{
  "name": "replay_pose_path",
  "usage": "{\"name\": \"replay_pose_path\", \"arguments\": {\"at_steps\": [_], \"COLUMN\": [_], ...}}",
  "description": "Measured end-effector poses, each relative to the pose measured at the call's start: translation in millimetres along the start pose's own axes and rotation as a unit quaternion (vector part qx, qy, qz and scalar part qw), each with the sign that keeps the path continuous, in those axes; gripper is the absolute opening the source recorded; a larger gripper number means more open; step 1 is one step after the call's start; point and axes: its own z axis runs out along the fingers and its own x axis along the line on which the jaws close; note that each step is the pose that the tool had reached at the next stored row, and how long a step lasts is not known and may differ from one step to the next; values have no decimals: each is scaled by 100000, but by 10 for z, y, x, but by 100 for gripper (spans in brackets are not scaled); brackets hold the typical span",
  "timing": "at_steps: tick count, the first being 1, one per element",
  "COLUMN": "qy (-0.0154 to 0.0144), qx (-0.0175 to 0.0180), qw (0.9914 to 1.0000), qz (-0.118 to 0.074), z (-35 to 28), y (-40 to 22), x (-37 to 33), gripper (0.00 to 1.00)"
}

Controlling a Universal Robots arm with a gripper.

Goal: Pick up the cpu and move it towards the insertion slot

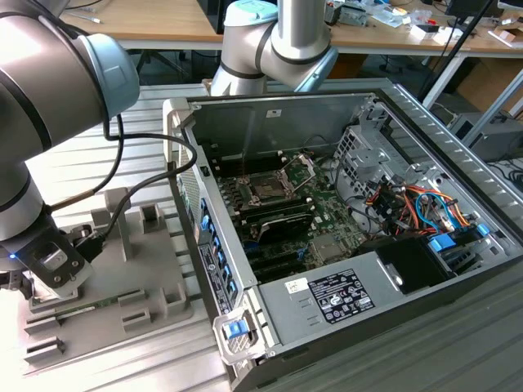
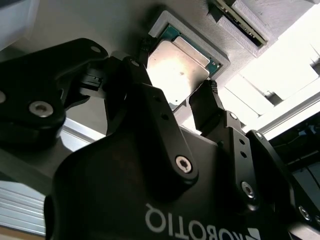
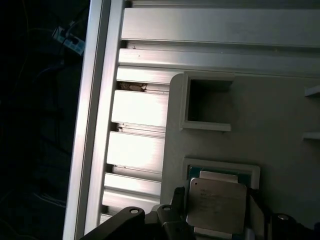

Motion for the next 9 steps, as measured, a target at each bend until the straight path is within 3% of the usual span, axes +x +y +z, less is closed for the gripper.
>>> {"name": "replay_pose_path", "arguments": {"at_steps": [9], "qy": [18], "qx": [5], "qw": [100000], "qz": [-110], "z": [9], "y": [0], "x": [0], "gripper": [60]}}
